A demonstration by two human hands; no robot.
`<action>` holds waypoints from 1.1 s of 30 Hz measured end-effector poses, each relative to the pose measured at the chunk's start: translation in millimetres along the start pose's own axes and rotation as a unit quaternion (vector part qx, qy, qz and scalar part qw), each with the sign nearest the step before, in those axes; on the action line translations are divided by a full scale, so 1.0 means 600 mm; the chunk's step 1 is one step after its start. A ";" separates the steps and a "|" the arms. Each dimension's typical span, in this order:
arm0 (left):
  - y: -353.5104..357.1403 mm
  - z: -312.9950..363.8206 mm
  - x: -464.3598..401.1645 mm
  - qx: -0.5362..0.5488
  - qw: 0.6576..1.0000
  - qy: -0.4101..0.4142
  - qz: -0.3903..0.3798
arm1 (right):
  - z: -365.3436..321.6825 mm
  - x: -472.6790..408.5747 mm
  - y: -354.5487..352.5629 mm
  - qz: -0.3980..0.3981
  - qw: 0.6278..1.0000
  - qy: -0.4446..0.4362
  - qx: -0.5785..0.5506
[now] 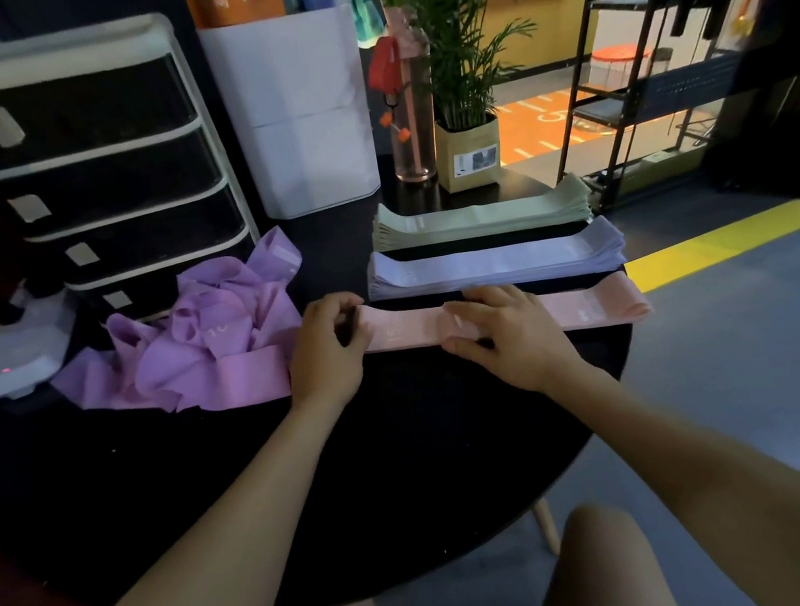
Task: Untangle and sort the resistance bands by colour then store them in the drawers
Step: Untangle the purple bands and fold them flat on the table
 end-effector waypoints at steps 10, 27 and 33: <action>0.009 -0.008 -0.005 -0.030 0.999 -0.039 -0.012 | -0.001 0.002 0.004 -0.010 1.000 -0.009 0.016; -0.080 0.013 0.016 -0.019 0.997 0.059 0.041 | -0.110 -0.084 -0.012 -0.011 0.996 -0.079 -0.030; -0.167 -0.040 0.031 -0.088 0.991 0.016 0.103 | -0.222 -0.137 0.043 -0.078 0.985 -0.134 -0.078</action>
Point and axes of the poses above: each hand's wrist, its own x-axis away from the middle knuckle, its own y-axis out of the palm, z = x × y, the point moved 3 cm from there along -x, towards the middle knuckle, and after that the axes turned 14 degrees about -y, right-handed, at the moved point
